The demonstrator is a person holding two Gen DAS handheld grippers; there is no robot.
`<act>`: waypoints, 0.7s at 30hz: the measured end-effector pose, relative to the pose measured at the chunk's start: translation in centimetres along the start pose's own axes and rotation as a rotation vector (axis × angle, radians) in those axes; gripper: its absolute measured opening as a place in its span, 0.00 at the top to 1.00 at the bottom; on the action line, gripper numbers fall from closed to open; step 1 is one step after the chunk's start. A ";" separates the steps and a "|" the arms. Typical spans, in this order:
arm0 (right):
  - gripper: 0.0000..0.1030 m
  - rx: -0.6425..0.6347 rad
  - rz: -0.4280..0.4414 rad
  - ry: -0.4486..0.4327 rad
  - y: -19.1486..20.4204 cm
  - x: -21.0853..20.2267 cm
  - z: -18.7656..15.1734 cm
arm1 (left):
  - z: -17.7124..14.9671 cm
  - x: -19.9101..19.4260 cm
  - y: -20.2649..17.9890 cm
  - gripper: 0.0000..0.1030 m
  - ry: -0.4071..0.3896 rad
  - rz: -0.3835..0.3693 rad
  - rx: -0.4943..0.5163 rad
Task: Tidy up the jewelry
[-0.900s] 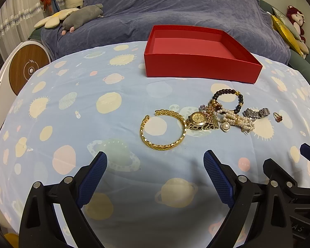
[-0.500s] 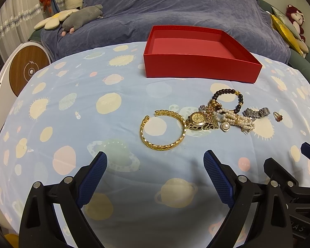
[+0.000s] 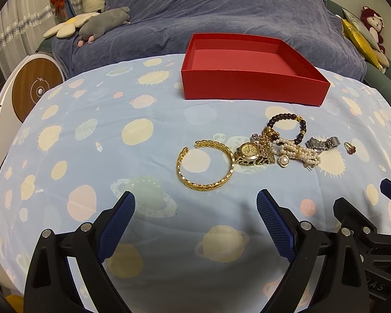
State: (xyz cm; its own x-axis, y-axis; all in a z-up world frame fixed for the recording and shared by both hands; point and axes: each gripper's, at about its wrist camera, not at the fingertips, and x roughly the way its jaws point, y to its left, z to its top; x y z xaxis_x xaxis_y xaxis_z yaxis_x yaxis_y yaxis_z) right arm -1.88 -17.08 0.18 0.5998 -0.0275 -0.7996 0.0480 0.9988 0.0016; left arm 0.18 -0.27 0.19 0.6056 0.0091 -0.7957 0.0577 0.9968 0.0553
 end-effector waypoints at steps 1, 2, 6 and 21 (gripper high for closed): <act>0.05 0.000 0.000 -0.001 0.0 0.0 0.0 | 0.1 0.0 0.0 0.10 -0.001 0.000 0.000; 0.05 0.000 0.000 -0.001 0.0 0.0 0.0 | 0.0 -0.1 0.2 0.10 -0.003 0.001 0.001; 0.05 -0.001 -0.001 -0.001 0.0 0.0 0.0 | 0.1 -0.2 0.2 0.10 -0.004 0.002 0.002; 0.05 -0.003 -0.003 -0.001 0.0 0.0 0.0 | 0.1 -0.2 0.3 0.10 -0.004 0.001 0.001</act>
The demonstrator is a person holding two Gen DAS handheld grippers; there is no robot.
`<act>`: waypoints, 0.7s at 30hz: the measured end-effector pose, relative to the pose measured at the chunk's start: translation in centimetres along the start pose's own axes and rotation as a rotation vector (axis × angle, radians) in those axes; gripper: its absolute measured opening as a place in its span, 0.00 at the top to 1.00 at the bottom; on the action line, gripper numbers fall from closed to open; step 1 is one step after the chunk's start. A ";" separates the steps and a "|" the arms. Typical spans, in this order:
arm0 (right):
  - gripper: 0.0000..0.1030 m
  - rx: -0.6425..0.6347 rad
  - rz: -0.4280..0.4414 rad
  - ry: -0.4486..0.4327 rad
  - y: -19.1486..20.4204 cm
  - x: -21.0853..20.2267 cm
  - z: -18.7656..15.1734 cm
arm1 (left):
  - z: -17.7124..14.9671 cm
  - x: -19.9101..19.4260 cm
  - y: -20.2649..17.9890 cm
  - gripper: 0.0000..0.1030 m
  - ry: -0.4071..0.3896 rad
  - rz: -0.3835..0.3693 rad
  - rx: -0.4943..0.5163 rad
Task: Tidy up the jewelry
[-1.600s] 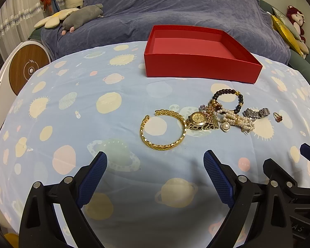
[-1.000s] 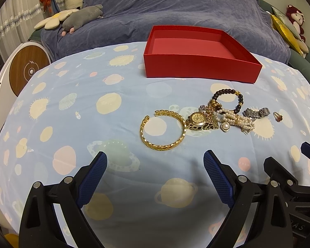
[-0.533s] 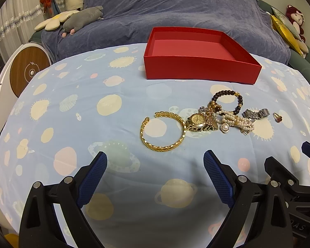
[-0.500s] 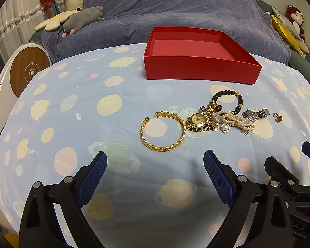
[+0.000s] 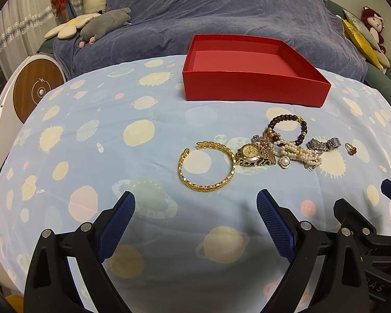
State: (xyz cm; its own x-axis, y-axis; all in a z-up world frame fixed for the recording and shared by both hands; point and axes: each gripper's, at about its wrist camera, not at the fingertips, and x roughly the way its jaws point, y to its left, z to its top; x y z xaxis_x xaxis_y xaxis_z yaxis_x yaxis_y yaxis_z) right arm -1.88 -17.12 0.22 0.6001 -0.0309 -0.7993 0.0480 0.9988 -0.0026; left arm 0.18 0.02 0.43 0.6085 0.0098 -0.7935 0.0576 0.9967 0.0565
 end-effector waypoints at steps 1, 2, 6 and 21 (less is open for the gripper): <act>0.05 -0.001 -0.001 -0.001 0.0 0.0 0.0 | 0.0 0.0 0.0 0.10 0.001 0.000 0.000; 0.05 0.000 -0.001 -0.001 0.0 0.0 0.0 | 0.0 0.0 0.0 0.10 0.001 0.000 0.000; 0.05 -0.001 0.000 -0.001 0.0 0.0 0.0 | 0.0 0.0 0.1 0.10 0.000 -0.001 -0.001; 0.05 -0.001 0.000 0.000 0.0 0.0 0.0 | -0.1 0.1 0.2 0.10 0.002 0.001 -0.001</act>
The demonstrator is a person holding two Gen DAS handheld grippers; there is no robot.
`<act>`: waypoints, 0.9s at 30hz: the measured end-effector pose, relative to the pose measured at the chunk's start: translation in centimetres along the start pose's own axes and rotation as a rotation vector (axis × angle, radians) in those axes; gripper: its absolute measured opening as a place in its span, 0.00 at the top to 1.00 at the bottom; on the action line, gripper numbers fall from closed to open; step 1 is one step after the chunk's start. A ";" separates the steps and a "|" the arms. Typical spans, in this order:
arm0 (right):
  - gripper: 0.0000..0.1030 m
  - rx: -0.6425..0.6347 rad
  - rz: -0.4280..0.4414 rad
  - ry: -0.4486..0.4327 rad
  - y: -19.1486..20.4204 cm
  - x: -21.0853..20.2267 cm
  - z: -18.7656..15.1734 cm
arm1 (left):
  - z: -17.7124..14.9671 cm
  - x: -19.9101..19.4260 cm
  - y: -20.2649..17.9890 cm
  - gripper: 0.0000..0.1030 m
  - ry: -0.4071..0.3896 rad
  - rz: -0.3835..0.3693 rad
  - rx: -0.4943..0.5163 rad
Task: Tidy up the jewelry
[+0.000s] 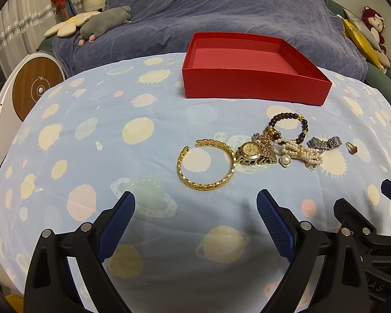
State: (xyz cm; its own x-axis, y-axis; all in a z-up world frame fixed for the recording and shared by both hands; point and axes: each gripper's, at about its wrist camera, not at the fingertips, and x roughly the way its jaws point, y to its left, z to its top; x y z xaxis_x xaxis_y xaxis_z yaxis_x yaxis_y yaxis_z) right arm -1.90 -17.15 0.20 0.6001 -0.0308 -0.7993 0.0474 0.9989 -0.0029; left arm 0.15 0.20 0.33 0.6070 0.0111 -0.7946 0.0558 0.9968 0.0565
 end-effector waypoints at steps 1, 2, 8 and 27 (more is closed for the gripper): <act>0.05 0.000 0.000 -0.001 0.0 0.0 0.0 | 0.0 0.0 0.0 0.10 0.000 -0.001 0.000; 0.05 0.000 0.000 0.000 0.0 0.0 0.0 | 0.0 0.0 0.0 0.10 0.000 -0.001 0.000; 0.05 -0.001 -0.001 0.000 0.0 0.0 0.0 | 0.0 0.0 0.0 0.10 -0.001 0.000 -0.001; 0.05 -0.001 -0.001 0.001 0.1 0.0 0.0 | -0.3 0.3 0.1 0.10 0.005 -0.004 -0.003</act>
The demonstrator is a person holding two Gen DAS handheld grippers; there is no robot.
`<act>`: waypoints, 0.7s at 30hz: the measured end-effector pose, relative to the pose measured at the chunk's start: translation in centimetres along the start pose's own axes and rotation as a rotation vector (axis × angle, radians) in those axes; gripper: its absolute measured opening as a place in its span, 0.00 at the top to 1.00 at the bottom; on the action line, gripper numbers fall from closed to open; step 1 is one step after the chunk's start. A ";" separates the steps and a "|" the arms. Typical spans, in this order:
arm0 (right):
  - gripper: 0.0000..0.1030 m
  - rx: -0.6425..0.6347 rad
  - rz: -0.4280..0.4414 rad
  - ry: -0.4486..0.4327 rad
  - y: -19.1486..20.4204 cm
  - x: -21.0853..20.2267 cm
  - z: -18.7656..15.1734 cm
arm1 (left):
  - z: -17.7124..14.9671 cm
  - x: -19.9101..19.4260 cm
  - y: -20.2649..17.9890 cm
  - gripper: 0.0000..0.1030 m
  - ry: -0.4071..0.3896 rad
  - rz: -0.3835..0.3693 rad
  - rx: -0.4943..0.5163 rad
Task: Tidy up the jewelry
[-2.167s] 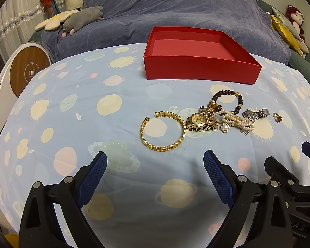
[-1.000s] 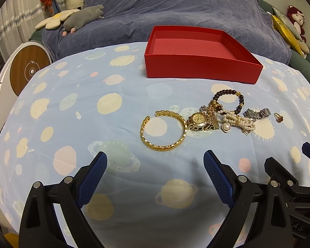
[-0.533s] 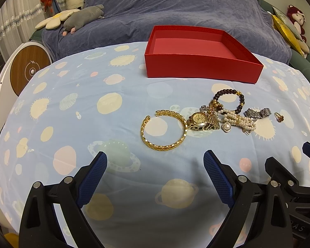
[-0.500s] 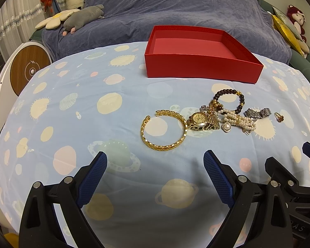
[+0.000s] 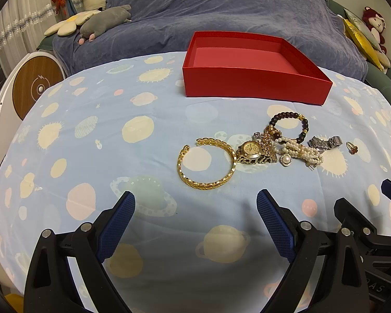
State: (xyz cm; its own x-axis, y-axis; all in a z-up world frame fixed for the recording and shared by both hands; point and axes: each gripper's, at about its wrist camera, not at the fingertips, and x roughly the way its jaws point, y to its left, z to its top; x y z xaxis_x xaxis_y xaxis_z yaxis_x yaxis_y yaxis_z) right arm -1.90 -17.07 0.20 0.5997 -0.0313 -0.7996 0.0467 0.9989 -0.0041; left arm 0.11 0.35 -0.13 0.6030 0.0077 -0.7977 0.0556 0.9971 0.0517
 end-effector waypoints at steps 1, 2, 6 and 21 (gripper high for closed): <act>0.05 -0.001 0.001 0.000 0.0 0.0 0.0 | 0.0 0.1 0.1 0.10 0.004 -0.004 -0.001; 0.05 -0.004 -0.002 -0.002 -0.1 0.0 0.1 | 0.0 0.2 0.1 0.10 0.009 -0.013 -0.002; 0.05 0.027 -0.008 -0.013 -1.1 0.0 0.6 | 0.4 1.0 0.9 0.10 0.035 -0.042 -0.030; 0.05 0.066 0.015 -0.004 -2.0 0.1 1.0 | 1.5 3.9 0.9 0.22 0.035 -0.071 -0.019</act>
State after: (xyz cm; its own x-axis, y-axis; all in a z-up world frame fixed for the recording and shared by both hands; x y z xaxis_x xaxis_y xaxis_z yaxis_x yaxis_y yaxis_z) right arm -1.19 -19.15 0.75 0.6037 -0.0169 -0.7970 0.0907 0.9947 0.0476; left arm 3.71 1.12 -2.24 0.5703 -0.0607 -0.8192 0.0818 0.9965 -0.0169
